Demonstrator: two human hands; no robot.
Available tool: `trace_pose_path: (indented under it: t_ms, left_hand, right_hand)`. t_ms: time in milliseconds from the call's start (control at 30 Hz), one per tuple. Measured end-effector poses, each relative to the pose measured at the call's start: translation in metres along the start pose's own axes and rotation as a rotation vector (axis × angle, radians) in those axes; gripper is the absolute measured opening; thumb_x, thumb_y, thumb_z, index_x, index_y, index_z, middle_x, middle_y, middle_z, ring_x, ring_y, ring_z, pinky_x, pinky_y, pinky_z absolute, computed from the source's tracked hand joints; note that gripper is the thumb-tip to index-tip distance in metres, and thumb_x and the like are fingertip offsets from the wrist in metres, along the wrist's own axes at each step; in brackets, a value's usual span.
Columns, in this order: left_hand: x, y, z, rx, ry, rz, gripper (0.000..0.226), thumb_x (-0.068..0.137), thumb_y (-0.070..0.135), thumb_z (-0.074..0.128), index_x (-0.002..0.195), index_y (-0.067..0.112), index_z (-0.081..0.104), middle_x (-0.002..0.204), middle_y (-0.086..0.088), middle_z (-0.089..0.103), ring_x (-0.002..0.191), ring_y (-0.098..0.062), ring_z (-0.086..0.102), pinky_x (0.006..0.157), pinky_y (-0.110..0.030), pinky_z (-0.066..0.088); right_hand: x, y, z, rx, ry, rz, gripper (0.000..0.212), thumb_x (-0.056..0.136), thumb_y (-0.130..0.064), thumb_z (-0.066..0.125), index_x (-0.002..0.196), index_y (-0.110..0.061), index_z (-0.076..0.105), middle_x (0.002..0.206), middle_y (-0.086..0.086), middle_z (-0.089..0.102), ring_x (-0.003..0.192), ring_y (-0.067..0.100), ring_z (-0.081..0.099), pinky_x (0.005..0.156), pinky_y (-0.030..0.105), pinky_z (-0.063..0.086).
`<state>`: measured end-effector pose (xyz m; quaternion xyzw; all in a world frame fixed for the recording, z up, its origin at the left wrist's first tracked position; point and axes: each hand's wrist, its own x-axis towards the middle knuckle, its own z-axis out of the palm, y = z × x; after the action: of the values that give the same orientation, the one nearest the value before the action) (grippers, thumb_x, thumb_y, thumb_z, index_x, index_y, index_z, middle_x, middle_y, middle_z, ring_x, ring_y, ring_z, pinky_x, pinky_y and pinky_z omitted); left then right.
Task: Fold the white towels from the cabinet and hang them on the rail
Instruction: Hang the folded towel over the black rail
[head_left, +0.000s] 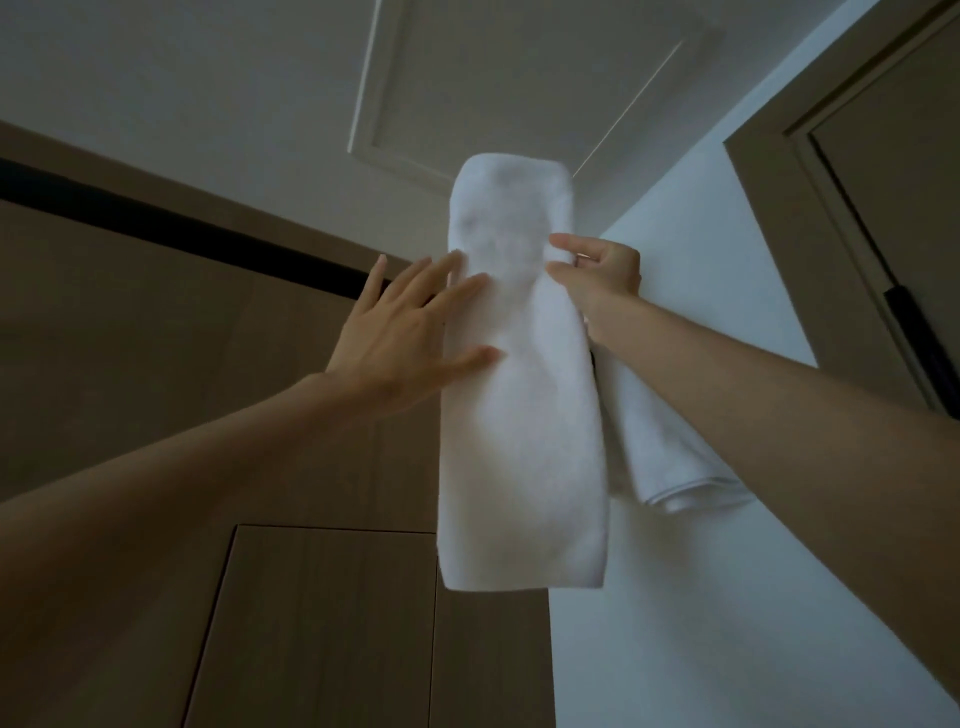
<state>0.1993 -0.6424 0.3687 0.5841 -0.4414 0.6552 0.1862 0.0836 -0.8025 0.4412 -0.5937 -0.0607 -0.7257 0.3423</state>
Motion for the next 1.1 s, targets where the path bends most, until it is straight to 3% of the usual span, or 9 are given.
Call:
trace_pose_path:
  t_ms: [67, 167, 300, 400, 467, 667, 867, 1000, 1100]
  left_hand:
    - [0.005, 0.003, 0.006, 0.048, -0.010, -0.005, 0.081, 0.081, 0.081, 0.025, 0.150, 0.041, 0.016, 0.161, 0.008, 0.010, 0.148, -0.012, 0.008, 0.118, -0.044, -0.011]
    - [0.013, 0.007, 0.015, 0.102, 0.046, -0.030, 0.073, 0.084, 0.074, 0.037, 0.145, 0.036, 0.031, 0.151, 0.009, 0.035, 0.141, -0.010, 0.026, 0.115, -0.039, -0.002]
    - [0.022, 0.006, 0.026, 0.157, 0.131, -0.060, 0.066, 0.083, 0.072, 0.042, 0.133, 0.030, 0.046, 0.129, 0.008, 0.056, 0.126, -0.015, 0.043, 0.107, -0.035, 0.007]
    - [0.020, 0.007, 0.032, 0.181, 0.177, -0.049, 0.065, 0.084, 0.071, 0.041, 0.133, 0.029, 0.048, 0.123, 0.008, 0.060, 0.122, -0.016, 0.046, 0.107, -0.036, 0.010]
    - [0.020, 0.007, 0.033, 0.185, 0.186, -0.049, 0.065, 0.085, 0.070, 0.041, 0.134, 0.028, 0.047, 0.124, 0.006, 0.059, 0.123, -0.017, 0.045, 0.109, -0.036, 0.009]
    - [-0.010, 0.007, 0.044, 0.172, 0.301, -0.016, 0.058, 0.098, 0.052, 0.031, 0.139, 0.013, 0.045, 0.138, -0.004, 0.049, 0.135, -0.021, 0.036, 0.118, -0.038, 0.002]
    - [-0.063, -0.012, 0.060, -0.323, 0.327, -0.298, 0.032, 0.095, 0.044, 0.043, 0.114, 0.018, 0.046, 0.116, 0.001, 0.040, 0.105, -0.012, 0.035, 0.092, -0.038, 0.038]
    - [-0.036, -0.018, 0.066, -0.840, -0.010, -0.486, 0.075, 0.081, 0.052, 0.061, 0.144, 0.020, 0.035, 0.144, 0.002, 0.041, 0.127, -0.014, 0.043, 0.102, -0.034, 0.040]
    - [-0.021, -0.009, 0.070, -1.001, -0.122, -0.444, 0.078, 0.081, 0.039, 0.068, 0.147, 0.021, 0.030, 0.139, 0.006, 0.045, 0.112, -0.005, 0.052, 0.083, -0.016, 0.046]
  right_hand:
    - [0.008, 0.010, 0.004, 0.002, -0.003, -0.002, 0.034, 0.080, -0.004, 0.070, 0.109, -0.022, 0.074, 0.104, 0.002, 0.072, 0.096, 0.011, 0.067, 0.088, 0.014, 0.051]
    - [0.016, 0.022, 0.008, -0.026, 0.024, -0.034, 0.032, 0.083, -0.005, 0.068, 0.112, -0.016, 0.072, 0.104, 0.002, 0.069, 0.093, 0.005, 0.061, 0.068, -0.004, 0.041]
    - [0.017, 0.038, 0.011, -0.288, -0.031, -0.233, 0.031, 0.086, -0.007, 0.066, 0.116, -0.010, 0.065, 0.125, 0.008, 0.060, 0.113, 0.019, 0.056, 0.093, 0.013, 0.036]
    - [0.002, 0.040, 0.015, -0.404, 0.005, -0.554, 0.022, 0.090, -0.003, 0.057, 0.108, -0.012, 0.066, 0.117, 0.008, 0.058, 0.111, 0.021, 0.050, 0.084, 0.011, 0.029]
    - [-0.019, 0.041, 0.018, -0.329, 0.004, -0.691, 0.017, 0.094, -0.005, 0.050, 0.103, -0.010, 0.063, 0.105, 0.004, 0.061, 0.098, 0.019, 0.054, 0.079, 0.018, 0.037]
    - [-0.049, 0.055, 0.017, -0.444, -0.041, -0.791, 0.020, 0.099, -0.022, 0.044, 0.101, -0.010, 0.059, 0.097, 0.003, 0.062, 0.090, 0.019, 0.053, 0.075, 0.029, 0.042]
    - [-0.052, 0.054, 0.014, -0.602, -0.220, -0.790, 0.049, 0.094, -0.054, 0.045, 0.127, -0.019, 0.053, 0.120, 0.001, 0.062, 0.107, 0.021, 0.052, 0.085, 0.026, 0.036]
    - [-0.043, 0.045, 0.014, -0.573, -0.324, -0.705, 0.058, 0.086, -0.068, 0.043, 0.123, -0.025, 0.052, 0.115, -0.008, 0.060, 0.103, 0.013, 0.050, 0.084, 0.028, 0.035]
    - [-0.039, 0.043, 0.012, -0.538, -0.397, -0.637, 0.066, 0.078, -0.075, 0.039, 0.124, -0.028, 0.050, 0.112, -0.015, 0.052, 0.104, 0.010, 0.047, 0.090, 0.033, 0.041]
